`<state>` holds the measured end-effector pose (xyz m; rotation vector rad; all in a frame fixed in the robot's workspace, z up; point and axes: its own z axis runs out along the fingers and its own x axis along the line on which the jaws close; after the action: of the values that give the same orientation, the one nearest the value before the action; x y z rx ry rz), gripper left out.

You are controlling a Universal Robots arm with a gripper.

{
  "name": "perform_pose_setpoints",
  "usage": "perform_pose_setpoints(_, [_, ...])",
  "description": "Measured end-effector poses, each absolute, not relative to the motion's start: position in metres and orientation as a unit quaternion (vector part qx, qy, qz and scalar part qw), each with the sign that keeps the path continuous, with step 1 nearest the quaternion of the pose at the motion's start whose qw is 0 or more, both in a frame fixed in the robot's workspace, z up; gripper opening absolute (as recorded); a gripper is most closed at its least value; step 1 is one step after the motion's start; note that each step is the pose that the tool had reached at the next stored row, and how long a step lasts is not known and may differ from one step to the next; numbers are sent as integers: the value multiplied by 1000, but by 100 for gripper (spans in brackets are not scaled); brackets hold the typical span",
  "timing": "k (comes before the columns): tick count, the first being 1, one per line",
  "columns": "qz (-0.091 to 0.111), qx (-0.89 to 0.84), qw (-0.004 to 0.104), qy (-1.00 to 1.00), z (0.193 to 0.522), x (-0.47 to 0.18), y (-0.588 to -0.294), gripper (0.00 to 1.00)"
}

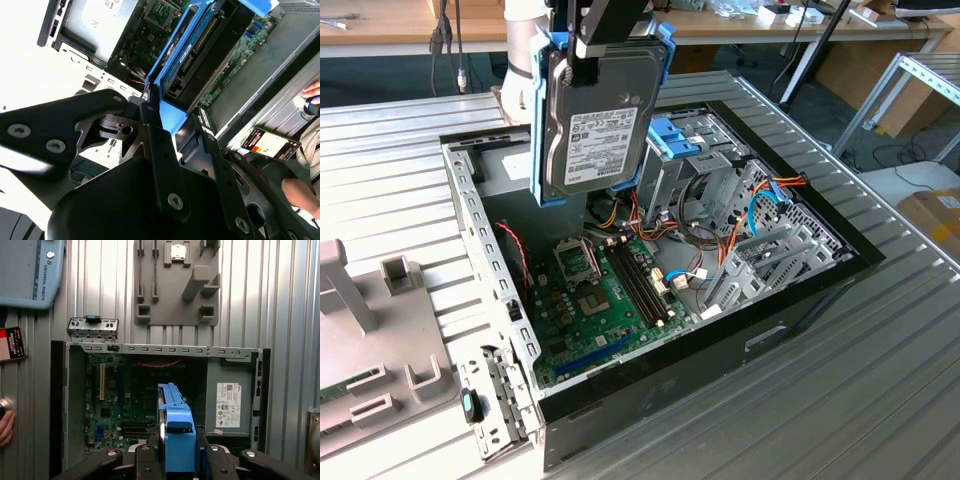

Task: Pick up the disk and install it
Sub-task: 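Pick up the disk, then insert the disk into the insertion slot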

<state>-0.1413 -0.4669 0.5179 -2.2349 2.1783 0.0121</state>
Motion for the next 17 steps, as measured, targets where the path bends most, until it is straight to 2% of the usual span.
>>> perform_pose_setpoints(17, [4, -716, 10, 698, 518, -141, -485, 37])
